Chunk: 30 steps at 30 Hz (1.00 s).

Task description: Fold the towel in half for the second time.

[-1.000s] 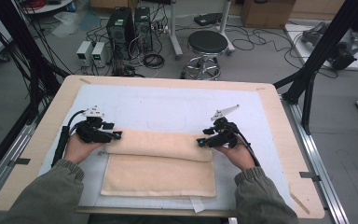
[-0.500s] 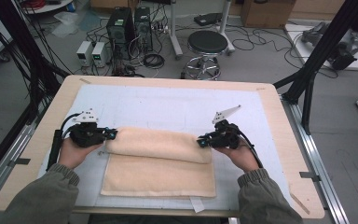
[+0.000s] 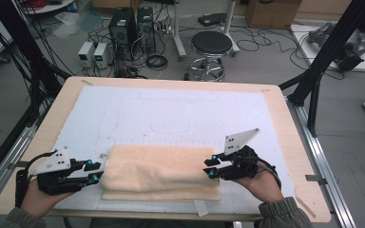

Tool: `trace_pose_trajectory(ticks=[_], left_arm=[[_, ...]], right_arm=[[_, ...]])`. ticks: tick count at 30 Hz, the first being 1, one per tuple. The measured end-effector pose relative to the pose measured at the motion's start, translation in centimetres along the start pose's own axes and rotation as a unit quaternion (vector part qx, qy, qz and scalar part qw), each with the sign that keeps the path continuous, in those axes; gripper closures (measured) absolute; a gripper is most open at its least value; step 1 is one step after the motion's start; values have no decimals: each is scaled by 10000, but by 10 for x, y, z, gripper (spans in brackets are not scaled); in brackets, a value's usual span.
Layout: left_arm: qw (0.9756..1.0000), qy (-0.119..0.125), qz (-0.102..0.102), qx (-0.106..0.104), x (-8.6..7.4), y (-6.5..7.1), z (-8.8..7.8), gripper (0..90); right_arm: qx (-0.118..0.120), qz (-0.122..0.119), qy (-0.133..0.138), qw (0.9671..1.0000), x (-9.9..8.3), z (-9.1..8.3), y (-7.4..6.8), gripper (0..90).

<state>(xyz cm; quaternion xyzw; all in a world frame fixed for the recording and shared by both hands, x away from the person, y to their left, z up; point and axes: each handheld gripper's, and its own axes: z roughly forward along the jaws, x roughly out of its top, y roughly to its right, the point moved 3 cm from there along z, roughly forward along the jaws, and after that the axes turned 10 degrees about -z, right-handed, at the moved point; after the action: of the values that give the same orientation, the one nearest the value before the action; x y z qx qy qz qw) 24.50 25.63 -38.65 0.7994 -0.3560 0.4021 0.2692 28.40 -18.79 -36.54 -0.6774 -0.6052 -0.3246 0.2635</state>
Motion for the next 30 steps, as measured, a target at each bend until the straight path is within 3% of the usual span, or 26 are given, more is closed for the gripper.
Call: trace_pose_trajectory(ticks=[2,6,10,13,17,21,23,24,25,27,30], left_arm=[[10000,-29,-42,53,0,-6,5,628],[9997,-21,-151,169,1,-19,21,614],[9991,39,-326,261,2,-35,39,585],[9982,-76,-430,413,3,-47,56,544],[9956,-427,-577,598,1,-64,80,474],[9935,-705,-734,506,-5,-74,95,471],[9944,-707,-694,358,-4,-73,96,636],[9948,-685,-661,371,-3,-71,95,722],[9947,-662,-685,390,-1,-69,93,791],[9945,-655,-710,397,6,-67,87,811],[9953,-337,-836,361,25,-67,78,813]], right_arm=[[-29,21,-44,10000,-1,2,3,656],[-376,2,-294,9989,-5,7,12,618],[-682,167,-609,9957,-16,16,34,559],[-866,243,-702,9935,-23,25,51,499],[-788,493,-732,9930,-32,42,70,410],[-608,707,-947,9911,-43,61,82,393],[-371,824,-1007,9908,-49,69,85,481],[-297,880,-964,9910,-50,72,85,570],[-256,847,-905,9920,-50,70,86,746],[-193,742,-761,9941,-43,62,83,784],[-387,528,-568,9962,-29,45,80,788]])
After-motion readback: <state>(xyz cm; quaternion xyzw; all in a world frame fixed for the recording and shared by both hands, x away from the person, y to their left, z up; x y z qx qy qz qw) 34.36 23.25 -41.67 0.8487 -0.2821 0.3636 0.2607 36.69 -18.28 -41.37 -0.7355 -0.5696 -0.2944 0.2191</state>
